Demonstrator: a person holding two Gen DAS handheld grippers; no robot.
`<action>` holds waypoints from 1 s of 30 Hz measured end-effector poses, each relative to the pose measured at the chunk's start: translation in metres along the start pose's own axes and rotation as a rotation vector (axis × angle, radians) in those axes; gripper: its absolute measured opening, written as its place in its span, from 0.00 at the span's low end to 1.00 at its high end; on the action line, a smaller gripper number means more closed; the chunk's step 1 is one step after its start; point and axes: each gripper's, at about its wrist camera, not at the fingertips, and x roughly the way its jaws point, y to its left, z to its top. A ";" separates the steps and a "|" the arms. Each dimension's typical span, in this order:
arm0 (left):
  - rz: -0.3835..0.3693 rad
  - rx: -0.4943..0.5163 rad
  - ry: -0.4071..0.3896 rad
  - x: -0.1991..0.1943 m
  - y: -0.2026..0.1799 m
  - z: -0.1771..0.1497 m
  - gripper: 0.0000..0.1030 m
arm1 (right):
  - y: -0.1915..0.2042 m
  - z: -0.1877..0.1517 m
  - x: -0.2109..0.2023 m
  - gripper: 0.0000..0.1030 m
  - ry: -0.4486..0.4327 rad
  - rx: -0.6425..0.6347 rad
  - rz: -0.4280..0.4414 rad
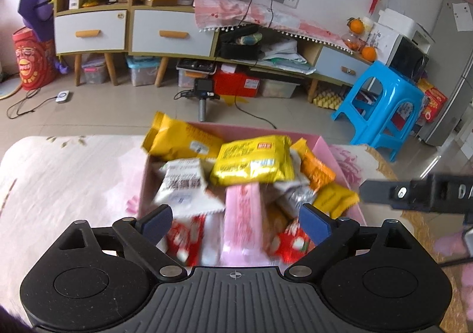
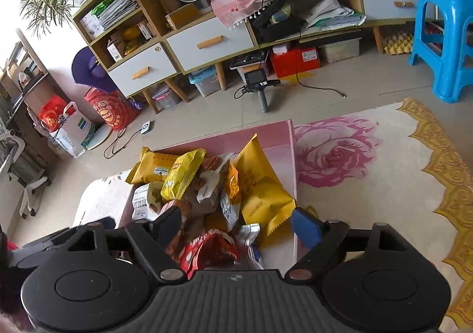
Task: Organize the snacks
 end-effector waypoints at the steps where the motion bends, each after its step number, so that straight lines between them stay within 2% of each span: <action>1: 0.008 0.004 0.000 -0.004 0.001 -0.004 0.93 | 0.001 -0.001 -0.003 0.79 -0.003 -0.001 -0.004; 6: 0.054 0.027 0.016 -0.024 0.004 -0.020 0.93 | 0.002 -0.010 -0.015 0.82 -0.006 -0.009 -0.036; 19: 0.141 -0.029 0.062 -0.073 0.009 -0.055 0.96 | 0.023 -0.047 -0.048 0.87 -0.017 -0.113 -0.121; 26: 0.202 -0.044 0.066 -0.094 0.004 -0.078 0.97 | 0.039 -0.071 -0.065 0.88 -0.044 -0.136 -0.112; 30: 0.235 -0.040 0.079 -0.100 -0.001 -0.088 0.97 | 0.047 -0.082 -0.075 0.91 -0.071 -0.191 -0.128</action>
